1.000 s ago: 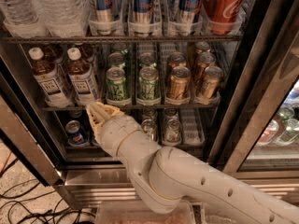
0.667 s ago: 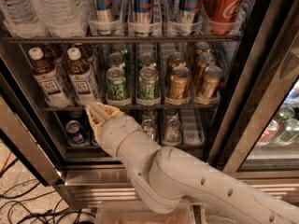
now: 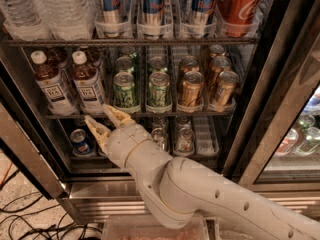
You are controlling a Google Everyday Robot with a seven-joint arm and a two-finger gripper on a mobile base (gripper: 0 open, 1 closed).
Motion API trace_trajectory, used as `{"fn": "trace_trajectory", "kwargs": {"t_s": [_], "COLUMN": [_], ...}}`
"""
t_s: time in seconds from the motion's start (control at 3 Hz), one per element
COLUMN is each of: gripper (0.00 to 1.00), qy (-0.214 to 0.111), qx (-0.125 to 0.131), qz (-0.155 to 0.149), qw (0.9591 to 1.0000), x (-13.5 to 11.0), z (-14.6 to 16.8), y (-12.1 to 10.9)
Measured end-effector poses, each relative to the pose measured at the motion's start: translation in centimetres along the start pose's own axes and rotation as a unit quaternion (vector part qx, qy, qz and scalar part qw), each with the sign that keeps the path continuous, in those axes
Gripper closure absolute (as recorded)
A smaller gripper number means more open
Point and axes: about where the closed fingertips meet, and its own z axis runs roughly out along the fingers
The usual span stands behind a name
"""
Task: Pick blue plastic bottle from middle shelf of fridge
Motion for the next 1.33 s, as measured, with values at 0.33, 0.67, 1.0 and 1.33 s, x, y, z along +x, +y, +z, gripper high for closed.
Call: {"fn": "trace_trajectory", "kwargs": {"t_s": [0.33, 0.67, 1.0, 1.33], "gripper": [0.46, 0.24, 0.28, 0.31], "qy": [0.000, 0.000, 0.000, 0.000], "qx": [0.000, 0.001, 0.004, 0.005], "qz": [0.000, -0.001, -0.001, 0.001], "qw": [1.0000, 1.0000, 1.0000, 1.0000], "x": [0.01, 0.10, 0.24, 0.52], "z": [0.01, 0.02, 0.07, 0.47], "y": [0.02, 0.02, -0.07, -0.36]}}
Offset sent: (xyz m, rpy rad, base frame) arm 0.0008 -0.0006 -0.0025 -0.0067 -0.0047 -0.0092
